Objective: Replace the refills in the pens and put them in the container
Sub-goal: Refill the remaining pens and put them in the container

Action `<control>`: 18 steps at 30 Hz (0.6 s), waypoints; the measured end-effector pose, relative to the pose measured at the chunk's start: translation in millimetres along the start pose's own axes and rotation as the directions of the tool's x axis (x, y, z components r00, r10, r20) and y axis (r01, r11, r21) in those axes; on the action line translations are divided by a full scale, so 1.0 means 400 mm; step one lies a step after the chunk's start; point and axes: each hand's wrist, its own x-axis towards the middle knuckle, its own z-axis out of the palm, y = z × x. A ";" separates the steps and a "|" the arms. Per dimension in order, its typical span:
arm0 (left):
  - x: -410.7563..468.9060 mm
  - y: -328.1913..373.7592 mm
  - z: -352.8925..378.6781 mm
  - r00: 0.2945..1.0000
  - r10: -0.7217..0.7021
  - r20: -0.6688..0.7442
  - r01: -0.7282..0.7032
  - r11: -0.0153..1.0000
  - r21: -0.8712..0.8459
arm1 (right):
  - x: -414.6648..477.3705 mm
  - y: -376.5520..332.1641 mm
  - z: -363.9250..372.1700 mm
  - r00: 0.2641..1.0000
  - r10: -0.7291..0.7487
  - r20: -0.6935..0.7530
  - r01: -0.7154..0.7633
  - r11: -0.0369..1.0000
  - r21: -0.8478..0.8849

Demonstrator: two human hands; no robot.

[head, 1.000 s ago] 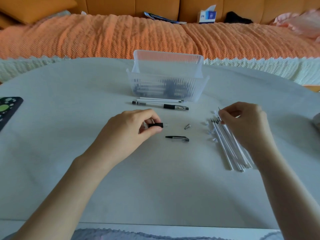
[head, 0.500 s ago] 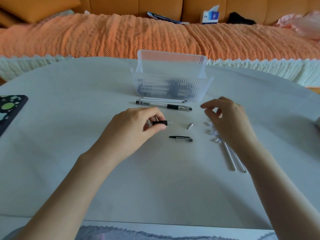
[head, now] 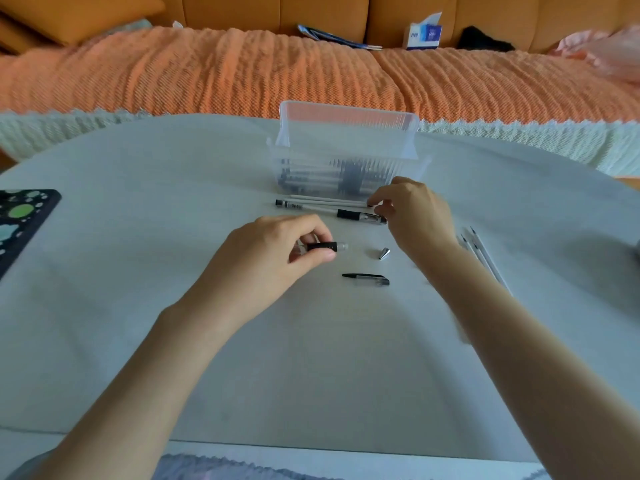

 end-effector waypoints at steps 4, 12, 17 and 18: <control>-0.001 -0.003 -0.001 1.000 -0.005 -0.003 0.005 1.000 0.005 | -0.003 -0.001 -0.004 0.999 -0.038 0.008 0.038 0.999 -0.009; 0.000 -0.005 0.000 1.000 -0.009 -0.017 0.009 1.000 -0.005 | -0.009 0.007 -0.008 0.999 0.014 0.037 -0.016 0.999 0.051; -0.002 -0.013 -0.005 0.998 -0.045 -0.033 0.044 0.998 -0.050 | -0.028 0.014 -0.038 0.998 0.060 -0.036 -0.054 0.989 0.141; -0.001 -0.016 -0.008 0.998 -0.053 -0.025 0.051 0.997 -0.057 | -0.040 0.016 -0.050 0.996 0.066 -0.055 -0.053 0.978 0.201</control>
